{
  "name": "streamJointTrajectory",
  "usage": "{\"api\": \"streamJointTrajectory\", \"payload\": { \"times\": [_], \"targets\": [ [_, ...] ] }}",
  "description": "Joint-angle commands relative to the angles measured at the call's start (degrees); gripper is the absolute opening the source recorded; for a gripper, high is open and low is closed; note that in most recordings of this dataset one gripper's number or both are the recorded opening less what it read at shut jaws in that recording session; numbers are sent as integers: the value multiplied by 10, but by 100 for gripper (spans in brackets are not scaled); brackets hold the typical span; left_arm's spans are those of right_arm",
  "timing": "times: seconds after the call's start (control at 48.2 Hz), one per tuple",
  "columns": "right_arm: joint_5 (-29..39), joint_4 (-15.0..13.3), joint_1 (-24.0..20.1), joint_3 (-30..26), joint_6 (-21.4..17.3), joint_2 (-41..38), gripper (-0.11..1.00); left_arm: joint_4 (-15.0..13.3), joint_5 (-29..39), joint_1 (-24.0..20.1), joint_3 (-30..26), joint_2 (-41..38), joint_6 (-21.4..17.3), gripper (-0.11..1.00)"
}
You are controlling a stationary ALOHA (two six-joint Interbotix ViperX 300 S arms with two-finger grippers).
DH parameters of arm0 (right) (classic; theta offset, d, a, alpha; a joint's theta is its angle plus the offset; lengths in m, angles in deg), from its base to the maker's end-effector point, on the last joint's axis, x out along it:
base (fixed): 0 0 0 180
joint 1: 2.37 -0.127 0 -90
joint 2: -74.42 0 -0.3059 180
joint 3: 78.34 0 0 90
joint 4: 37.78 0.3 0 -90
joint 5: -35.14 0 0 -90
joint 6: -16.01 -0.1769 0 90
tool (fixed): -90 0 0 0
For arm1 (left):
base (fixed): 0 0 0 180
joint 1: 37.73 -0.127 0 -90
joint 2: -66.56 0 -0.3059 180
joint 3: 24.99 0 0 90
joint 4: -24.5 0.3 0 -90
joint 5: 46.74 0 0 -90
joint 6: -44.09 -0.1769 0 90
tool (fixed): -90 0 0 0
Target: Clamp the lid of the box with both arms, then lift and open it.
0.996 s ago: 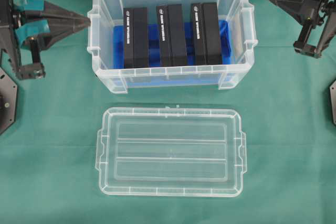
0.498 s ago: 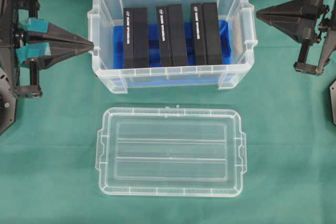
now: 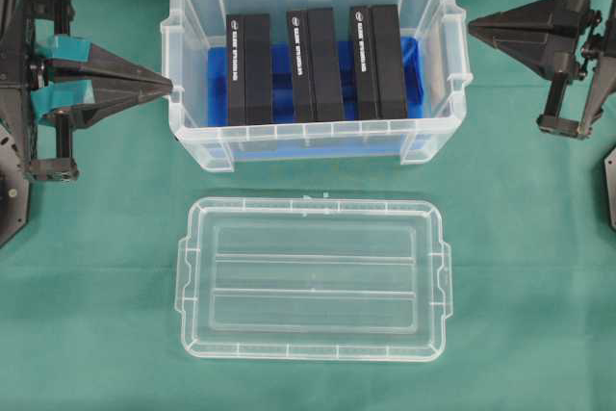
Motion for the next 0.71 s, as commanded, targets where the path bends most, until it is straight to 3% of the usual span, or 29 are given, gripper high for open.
{"api": "streamJointTrajectory", "payload": {
  "times": [0.0,0.685],
  "targets": [
    [-4,2,0,-7,-1,0,0,-1,-3,2,-6,0,1,1],
    [-4,2,0,-6,-1,0,0,-1,4,2,-5,1,1,1]
  ]
}}
